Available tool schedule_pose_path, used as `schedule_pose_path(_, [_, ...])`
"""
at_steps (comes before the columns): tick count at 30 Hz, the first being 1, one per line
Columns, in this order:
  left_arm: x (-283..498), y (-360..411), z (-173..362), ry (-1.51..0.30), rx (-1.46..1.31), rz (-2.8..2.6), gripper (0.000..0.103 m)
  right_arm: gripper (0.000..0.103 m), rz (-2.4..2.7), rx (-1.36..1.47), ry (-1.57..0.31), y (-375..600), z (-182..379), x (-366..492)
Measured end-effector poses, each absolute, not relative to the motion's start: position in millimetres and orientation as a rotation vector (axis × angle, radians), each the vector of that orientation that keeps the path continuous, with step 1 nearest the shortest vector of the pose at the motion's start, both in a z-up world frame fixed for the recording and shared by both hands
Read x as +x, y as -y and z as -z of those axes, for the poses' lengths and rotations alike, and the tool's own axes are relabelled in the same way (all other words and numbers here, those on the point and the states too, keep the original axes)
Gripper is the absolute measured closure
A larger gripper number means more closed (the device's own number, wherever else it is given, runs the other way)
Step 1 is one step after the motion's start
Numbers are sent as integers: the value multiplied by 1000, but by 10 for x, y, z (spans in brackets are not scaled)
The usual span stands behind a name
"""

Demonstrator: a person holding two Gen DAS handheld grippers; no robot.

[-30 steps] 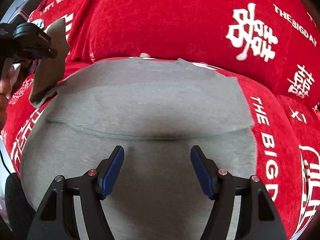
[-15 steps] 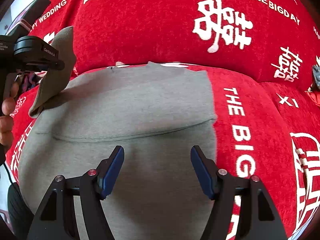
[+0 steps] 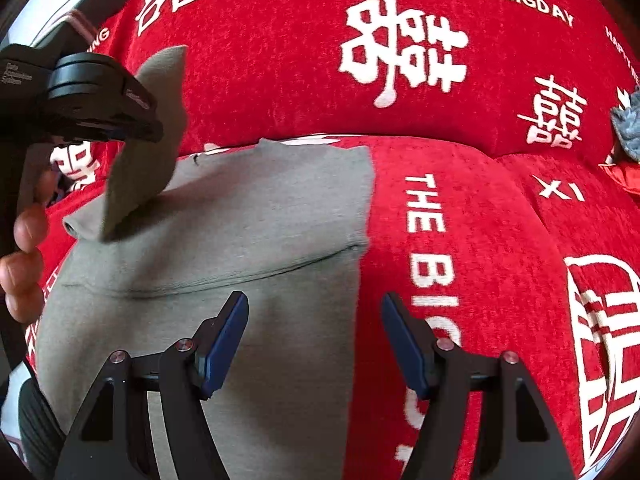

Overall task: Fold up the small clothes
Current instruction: 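Lift the sleeve with the left tool and lay it across the sweater body, then open the left tool and withdraw it from the folded sleeve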

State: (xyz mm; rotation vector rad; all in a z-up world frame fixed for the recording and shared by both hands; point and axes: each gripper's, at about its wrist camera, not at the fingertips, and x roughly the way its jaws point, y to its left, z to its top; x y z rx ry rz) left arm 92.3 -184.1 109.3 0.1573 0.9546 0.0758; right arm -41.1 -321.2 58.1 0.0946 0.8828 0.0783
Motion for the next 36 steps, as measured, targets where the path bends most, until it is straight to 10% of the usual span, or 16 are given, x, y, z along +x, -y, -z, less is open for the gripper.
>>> schedule_pose_path(29, [1003, 2232, -410, -1130, -8, 169, 91, 31, -27, 195, -889, 3649, -408, -445])
schedule_pose_path(31, [989, 2210, -360, -1135, -23, 200, 73, 31, -24, 201, -889, 3659, -400, -451])
schedule_pose_path(33, [925, 2240, -367, -1121, -41, 250, 20, 31, -22, 204, -887, 3669, -398, -459])
schedule_pose_path(36, [865, 2254, -392, -1081, -35, 229, 8, 31, -21, 204, -886, 3678, -401, -464])
